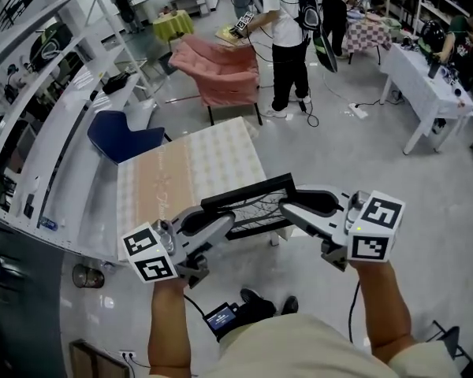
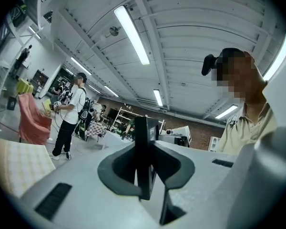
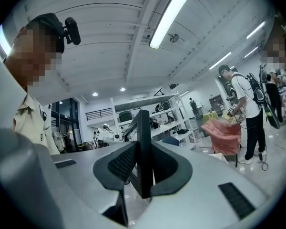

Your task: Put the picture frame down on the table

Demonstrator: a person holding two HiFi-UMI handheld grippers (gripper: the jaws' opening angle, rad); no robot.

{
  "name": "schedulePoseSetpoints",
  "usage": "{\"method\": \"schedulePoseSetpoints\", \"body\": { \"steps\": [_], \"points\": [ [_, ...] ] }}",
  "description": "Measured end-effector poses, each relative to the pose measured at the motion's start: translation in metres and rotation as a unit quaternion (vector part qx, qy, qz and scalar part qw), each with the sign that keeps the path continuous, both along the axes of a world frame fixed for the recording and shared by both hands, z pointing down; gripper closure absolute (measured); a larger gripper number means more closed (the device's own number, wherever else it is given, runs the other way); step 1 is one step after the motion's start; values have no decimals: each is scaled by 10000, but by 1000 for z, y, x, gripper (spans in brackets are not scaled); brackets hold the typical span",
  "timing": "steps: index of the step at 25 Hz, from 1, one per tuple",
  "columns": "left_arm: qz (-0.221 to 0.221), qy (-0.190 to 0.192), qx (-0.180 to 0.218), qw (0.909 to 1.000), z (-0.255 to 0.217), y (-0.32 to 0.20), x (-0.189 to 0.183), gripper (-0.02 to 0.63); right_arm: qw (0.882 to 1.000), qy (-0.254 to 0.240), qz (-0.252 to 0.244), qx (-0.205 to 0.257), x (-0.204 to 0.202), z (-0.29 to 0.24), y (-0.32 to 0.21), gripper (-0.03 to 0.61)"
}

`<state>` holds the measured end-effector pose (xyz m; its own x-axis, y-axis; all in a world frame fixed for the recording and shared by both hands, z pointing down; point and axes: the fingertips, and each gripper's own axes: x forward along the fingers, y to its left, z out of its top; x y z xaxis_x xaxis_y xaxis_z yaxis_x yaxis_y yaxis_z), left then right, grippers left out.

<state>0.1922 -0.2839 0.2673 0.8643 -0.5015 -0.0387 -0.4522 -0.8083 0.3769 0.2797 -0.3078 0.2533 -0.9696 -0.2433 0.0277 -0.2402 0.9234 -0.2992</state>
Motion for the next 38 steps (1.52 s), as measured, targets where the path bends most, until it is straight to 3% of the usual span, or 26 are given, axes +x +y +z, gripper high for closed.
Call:
{"method": "schedulePoseSetpoints", "body": {
  "steps": [7,13,18,23,30,38],
  "points": [
    [-80,92,-7,9999,-4,-33,-33,552,9999,110,-74,-7,-33,-6,-32,500],
    [-237,123,95,9996,-7,-60,-107,552,9996,161,-211,96,-109,-10,-64,500],
    [-489,83,168,9986,0,-59,-123,552,9986,136,-479,165,-126,-3,-68,500],
    [-837,154,237,9961,-5,-58,-207,552,9963,241,-804,198,-213,-10,-72,500],
    [-1490,276,172,9883,-5,-52,-331,552,9888,360,-1443,147,-344,-11,-77,500],
    [-2356,183,-17,9717,5,-62,-354,552,9727,265,-2303,1,-377,1,-100,500]
  ]
}}
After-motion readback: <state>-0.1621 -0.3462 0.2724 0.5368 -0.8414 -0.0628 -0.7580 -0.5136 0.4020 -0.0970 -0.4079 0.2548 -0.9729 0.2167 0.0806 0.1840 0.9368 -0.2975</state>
